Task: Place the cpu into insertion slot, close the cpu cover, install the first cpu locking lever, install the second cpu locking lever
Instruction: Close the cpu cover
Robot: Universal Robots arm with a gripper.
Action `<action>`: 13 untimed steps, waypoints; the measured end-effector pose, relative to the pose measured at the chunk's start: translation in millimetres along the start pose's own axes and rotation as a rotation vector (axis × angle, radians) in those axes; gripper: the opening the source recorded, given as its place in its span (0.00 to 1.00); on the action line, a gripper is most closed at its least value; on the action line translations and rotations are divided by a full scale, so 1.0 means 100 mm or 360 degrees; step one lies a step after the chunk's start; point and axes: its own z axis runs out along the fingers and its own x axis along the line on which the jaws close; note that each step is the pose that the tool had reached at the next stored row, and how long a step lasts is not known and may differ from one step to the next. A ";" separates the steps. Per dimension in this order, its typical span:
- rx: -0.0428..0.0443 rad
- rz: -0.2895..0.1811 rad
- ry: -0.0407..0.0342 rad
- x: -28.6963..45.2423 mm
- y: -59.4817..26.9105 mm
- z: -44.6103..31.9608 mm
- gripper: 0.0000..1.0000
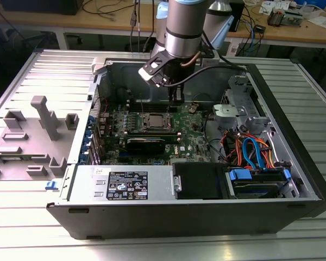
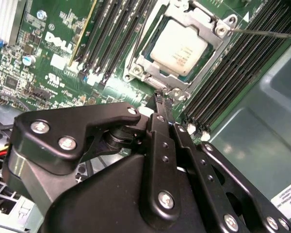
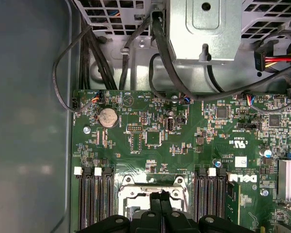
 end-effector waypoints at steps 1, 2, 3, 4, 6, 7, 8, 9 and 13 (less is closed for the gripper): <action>0.0000 0.0000 0.0000 0.001 -0.020 0.005 0.11; 0.0001 0.0000 0.0000 0.002 -0.032 0.010 0.11; 0.0001 0.0000 0.0000 0.002 -0.054 0.016 0.11; 0.0002 -0.0001 0.0000 0.002 -0.073 0.020 0.11; 0.0003 -0.0002 0.0000 0.004 -0.119 0.031 0.11; 0.0004 -0.0003 0.0000 -0.001 -0.142 0.033 0.11; 0.0004 -0.0005 0.0000 -0.006 -0.149 0.034 0.11; 0.0004 -0.0006 0.0000 -0.010 -0.150 0.034 0.11; 0.0007 -0.0016 0.0000 -0.012 -0.198 0.050 0.11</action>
